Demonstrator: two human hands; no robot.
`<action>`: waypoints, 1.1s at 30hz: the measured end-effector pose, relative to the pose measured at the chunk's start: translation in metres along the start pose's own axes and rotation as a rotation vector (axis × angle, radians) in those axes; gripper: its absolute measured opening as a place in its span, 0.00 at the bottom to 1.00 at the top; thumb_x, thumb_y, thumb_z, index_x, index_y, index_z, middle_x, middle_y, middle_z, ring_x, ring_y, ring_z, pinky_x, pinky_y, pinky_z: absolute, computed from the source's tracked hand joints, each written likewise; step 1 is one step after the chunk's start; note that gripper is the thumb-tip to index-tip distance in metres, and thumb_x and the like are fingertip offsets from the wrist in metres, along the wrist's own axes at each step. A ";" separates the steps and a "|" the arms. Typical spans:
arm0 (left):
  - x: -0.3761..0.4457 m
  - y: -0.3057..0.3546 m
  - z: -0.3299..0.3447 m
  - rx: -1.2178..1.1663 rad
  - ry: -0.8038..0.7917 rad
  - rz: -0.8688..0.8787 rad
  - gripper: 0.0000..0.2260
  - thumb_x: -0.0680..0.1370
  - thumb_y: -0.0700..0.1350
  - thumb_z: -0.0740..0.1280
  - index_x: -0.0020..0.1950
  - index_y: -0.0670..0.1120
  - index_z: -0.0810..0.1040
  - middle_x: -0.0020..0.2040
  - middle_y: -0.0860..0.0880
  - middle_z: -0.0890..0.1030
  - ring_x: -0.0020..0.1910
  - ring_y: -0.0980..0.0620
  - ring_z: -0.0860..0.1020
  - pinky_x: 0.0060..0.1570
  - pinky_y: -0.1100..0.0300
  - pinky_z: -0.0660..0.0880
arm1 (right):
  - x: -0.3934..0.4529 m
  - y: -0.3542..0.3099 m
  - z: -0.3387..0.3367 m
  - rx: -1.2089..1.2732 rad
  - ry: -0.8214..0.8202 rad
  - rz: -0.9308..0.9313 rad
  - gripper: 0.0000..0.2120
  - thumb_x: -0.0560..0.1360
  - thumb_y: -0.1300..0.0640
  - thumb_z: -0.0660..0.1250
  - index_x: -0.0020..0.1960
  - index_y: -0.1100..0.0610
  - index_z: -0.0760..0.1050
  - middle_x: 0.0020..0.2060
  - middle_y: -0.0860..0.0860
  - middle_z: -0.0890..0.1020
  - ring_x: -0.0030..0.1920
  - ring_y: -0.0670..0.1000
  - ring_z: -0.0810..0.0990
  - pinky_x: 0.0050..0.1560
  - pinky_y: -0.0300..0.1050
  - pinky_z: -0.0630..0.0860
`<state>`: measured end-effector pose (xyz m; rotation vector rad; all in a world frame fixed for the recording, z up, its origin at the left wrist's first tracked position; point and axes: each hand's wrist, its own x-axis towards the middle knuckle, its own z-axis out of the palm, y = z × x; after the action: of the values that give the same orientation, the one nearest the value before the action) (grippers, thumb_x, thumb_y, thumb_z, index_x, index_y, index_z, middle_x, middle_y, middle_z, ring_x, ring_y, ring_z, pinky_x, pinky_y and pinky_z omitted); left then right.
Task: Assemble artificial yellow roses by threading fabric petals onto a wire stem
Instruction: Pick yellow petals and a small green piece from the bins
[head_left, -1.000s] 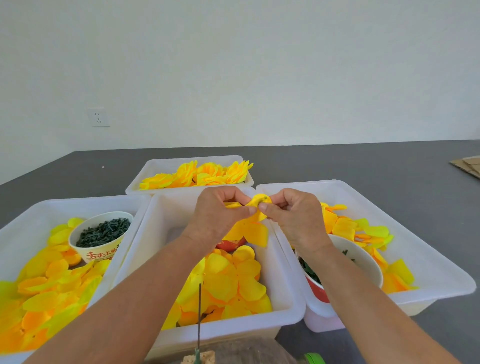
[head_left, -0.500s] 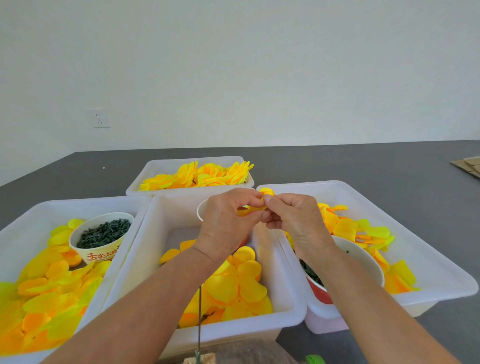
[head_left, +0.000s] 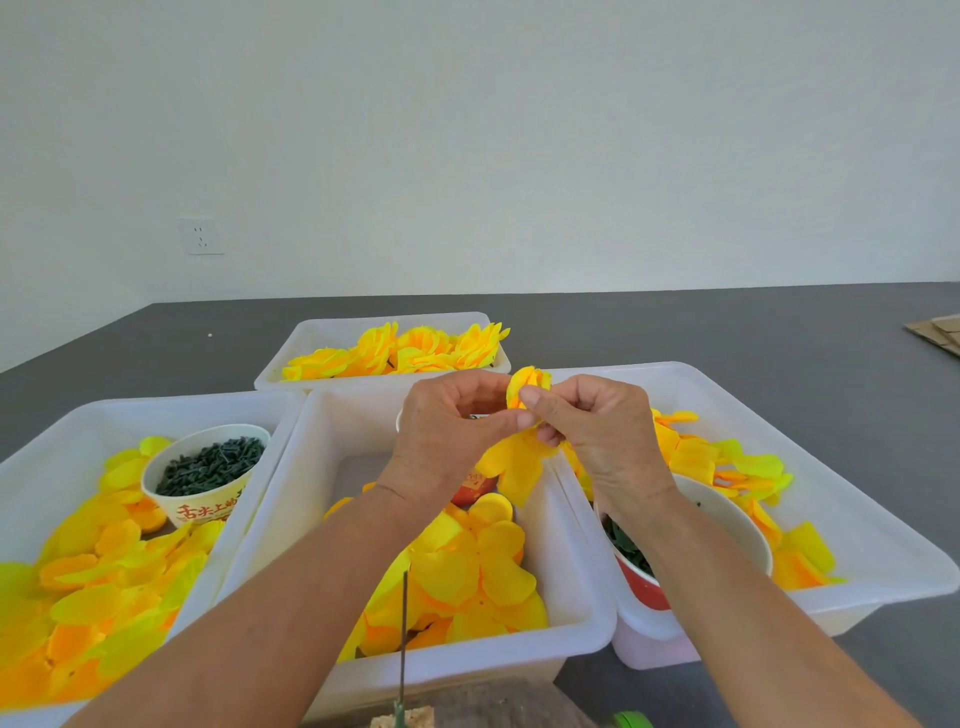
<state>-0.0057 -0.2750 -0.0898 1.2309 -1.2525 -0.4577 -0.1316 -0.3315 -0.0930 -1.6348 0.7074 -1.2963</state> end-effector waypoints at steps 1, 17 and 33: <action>0.000 0.001 -0.001 -0.056 -0.009 -0.018 0.10 0.69 0.36 0.74 0.48 0.46 0.82 0.45 0.46 0.85 0.46 0.49 0.83 0.49 0.57 0.79 | 0.000 -0.001 0.000 0.061 -0.022 0.013 0.06 0.69 0.56 0.72 0.35 0.57 0.80 0.24 0.49 0.80 0.26 0.42 0.77 0.31 0.32 0.75; 0.001 -0.006 0.000 0.141 -0.023 0.052 0.08 0.67 0.37 0.76 0.45 0.43 0.84 0.41 0.46 0.84 0.43 0.49 0.83 0.49 0.46 0.79 | 0.000 0.006 0.003 -0.081 -0.010 0.064 0.05 0.71 0.56 0.72 0.38 0.56 0.79 0.29 0.52 0.83 0.31 0.50 0.83 0.37 0.47 0.82; 0.003 -0.006 0.003 -0.140 0.009 -0.167 0.09 0.70 0.43 0.73 0.48 0.41 0.82 0.42 0.47 0.84 0.40 0.59 0.80 0.41 0.70 0.76 | 0.000 0.003 0.002 0.043 -0.069 0.049 0.07 0.72 0.61 0.70 0.35 0.59 0.77 0.23 0.50 0.79 0.24 0.45 0.77 0.28 0.36 0.77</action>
<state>-0.0051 -0.2810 -0.0939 1.2204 -1.0957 -0.6501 -0.1290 -0.3322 -0.0954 -1.6102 0.6698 -1.2060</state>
